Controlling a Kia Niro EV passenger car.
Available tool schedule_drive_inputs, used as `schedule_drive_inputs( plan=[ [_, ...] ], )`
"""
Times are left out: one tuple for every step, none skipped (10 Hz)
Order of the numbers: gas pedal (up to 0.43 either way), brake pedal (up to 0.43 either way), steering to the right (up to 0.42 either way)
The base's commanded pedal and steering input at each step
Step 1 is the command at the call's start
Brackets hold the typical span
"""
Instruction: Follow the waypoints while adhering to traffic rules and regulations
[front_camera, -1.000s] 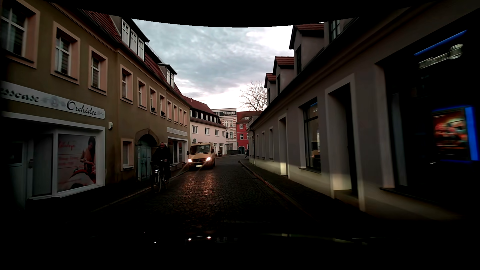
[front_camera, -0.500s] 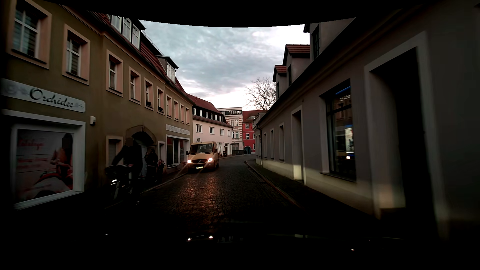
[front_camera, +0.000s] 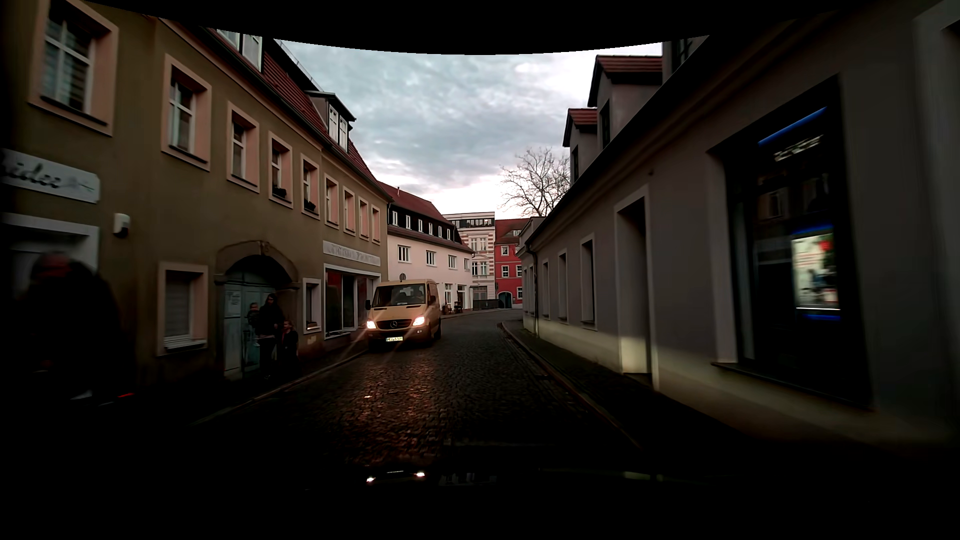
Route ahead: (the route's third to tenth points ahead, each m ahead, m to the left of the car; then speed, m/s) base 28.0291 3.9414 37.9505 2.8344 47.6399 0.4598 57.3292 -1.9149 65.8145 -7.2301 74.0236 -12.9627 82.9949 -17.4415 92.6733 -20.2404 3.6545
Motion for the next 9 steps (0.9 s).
schedule_drive_inputs(
  plan=[
    [0.028, 0.0, -0.043],
    [0.028, 0.0, -0.043],
    [0.028, 0.0, -0.043],
    [0.028, 0.0, -0.041],
    [0.02, 0.0, -0.04],
    [0.0, 0.0, -0.04],
    [0.0, 0.0, -0.04],
    [0.0, 0.0, -0.038],
    [0.0, 0.0, -0.038]
  ],
)
